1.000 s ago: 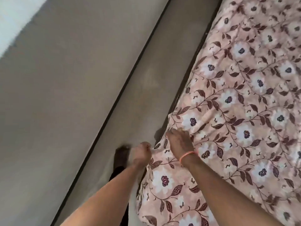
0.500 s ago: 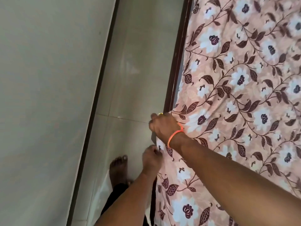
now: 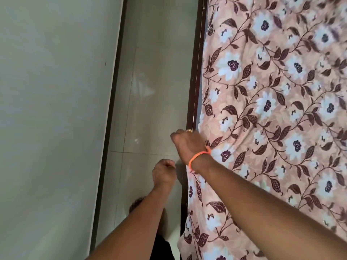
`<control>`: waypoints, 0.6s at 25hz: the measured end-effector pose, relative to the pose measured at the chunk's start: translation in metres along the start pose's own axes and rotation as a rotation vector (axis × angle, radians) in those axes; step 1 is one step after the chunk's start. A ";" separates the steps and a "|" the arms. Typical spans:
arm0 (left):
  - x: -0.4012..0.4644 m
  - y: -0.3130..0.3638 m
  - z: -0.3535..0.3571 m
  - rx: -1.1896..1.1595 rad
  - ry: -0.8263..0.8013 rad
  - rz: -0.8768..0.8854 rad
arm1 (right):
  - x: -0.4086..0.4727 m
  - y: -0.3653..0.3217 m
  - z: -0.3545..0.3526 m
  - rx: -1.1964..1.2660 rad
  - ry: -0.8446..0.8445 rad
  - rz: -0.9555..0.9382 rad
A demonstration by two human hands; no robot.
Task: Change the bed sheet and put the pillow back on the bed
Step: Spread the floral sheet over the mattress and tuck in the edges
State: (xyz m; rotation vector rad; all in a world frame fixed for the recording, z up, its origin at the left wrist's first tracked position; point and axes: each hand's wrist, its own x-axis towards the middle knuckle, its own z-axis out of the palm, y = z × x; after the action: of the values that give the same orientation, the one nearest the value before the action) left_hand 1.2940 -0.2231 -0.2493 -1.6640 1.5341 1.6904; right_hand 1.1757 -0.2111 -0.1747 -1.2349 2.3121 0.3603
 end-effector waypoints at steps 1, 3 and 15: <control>-0.001 0.021 0.002 -0.049 -0.030 0.014 | 0.012 0.016 -0.014 -0.118 0.034 -0.020; 0.002 0.062 0.016 -0.155 -0.110 0.086 | 0.040 0.057 -0.042 -0.331 0.064 -0.011; 0.108 0.171 0.082 -0.067 0.039 -0.079 | 0.153 0.122 -0.081 -0.338 -0.143 -0.010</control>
State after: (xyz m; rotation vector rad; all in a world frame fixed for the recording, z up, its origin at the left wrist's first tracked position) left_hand 1.0834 -0.2670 -0.2860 -1.7766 1.4236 1.6949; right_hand 0.9777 -0.2870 -0.1879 -1.3265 2.1808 0.8355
